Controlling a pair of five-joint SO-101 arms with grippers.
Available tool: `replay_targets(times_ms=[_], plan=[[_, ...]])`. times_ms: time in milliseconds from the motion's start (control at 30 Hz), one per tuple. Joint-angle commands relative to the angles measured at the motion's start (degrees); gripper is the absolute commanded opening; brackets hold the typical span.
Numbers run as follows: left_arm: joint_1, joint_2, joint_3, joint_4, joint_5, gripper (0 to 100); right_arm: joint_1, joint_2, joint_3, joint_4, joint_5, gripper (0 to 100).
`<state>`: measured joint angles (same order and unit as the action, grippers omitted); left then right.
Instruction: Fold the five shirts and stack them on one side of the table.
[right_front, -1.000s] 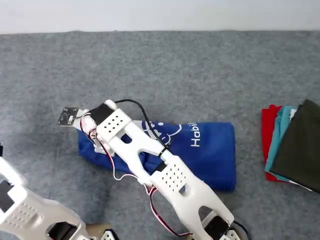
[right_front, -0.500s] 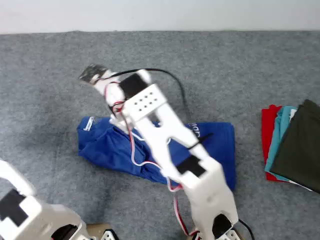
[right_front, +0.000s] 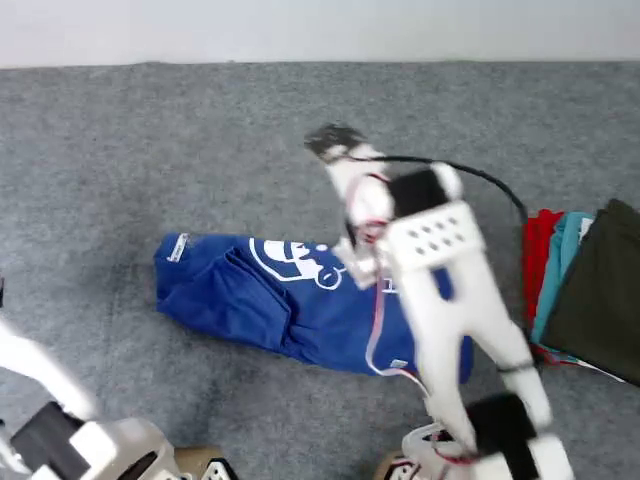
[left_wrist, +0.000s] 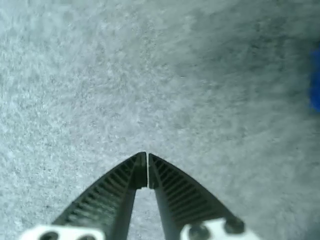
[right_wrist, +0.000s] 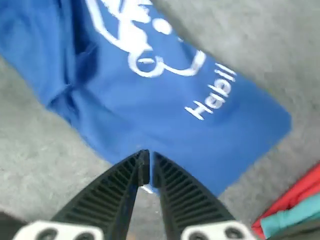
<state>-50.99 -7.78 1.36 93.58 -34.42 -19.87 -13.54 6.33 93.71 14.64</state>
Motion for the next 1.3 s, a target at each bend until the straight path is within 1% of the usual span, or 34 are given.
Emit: replay_targets(times_ms=[0, 100, 167, 267, 333, 600, 733, 800, 833, 900, 1033, 1067, 1133, 1167, 1267], plan=[[3.43, -4.75, -2.42, 2.29, 0.35, 1, 6.64, -9.63, 12.84, -8.31, -0.53, 12.4], [5.54, -5.80, -2.68, 3.16, 2.73, 1, 10.59, -13.23, 22.51, -14.81, -1.49, 19.0], [6.33, -6.24, -2.68, 3.16, 4.57, 1, 12.88, -13.76, 27.08, -17.89, -4.92, 22.5], [7.47, -6.07, -2.68, 3.96, 5.98, 1, 15.69, -12.70, 31.38, -21.93, -9.05, 28.4], [8.53, -5.89, -2.59, 4.40, 5.89, 1, 16.22, -10.95, 32.97, -24.40, -9.67, 30.8], [12.04, -5.80, -2.59, 4.31, 5.98, 1, 17.98, 2.15, 33.32, -34.95, -9.85, 31.0], [12.31, -5.80, -2.59, 4.31, 5.98, 1, 19.74, 9.54, 33.23, -39.52, -9.85, 31.0], [12.13, -5.80, -2.59, 4.31, 5.98, 1, 19.56, 12.35, 32.70, -39.87, -9.85, 30.8], [12.13, -5.80, -2.59, 4.31, 5.98, 1, 19.38, 13.14, 31.65, -39.16, -9.85, 29.6], [12.13, -5.80, -2.68, 4.31, 5.98, 1, 19.38, 14.29, 29.63, -37.76, -9.67, 23.3], [12.31, -5.80, -2.68, 4.31, 5.98, 1, 19.38, 15.16, 29.01, -37.14, -9.32, 3.2], [12.40, -5.80, -2.68, 4.31, 5.98, 1, 19.38, 15.16, 29.01, -37.05, -9.23, 0.1], [12.40, -5.80, -2.68, 4.31, 5.98, 1, 19.56, 15.08, 29.10, -36.79, -9.23, 2.4], [12.40, -5.80, -2.68, 4.31, 5.98, 1, 19.74, 15.08, 29.01, -36.62, -9.23, 0.9], [12.40, -5.89, -2.68, 4.31, 5.98, 1, 19.91, 14.90, 28.84, -36.26, -9.05, 1.0]])
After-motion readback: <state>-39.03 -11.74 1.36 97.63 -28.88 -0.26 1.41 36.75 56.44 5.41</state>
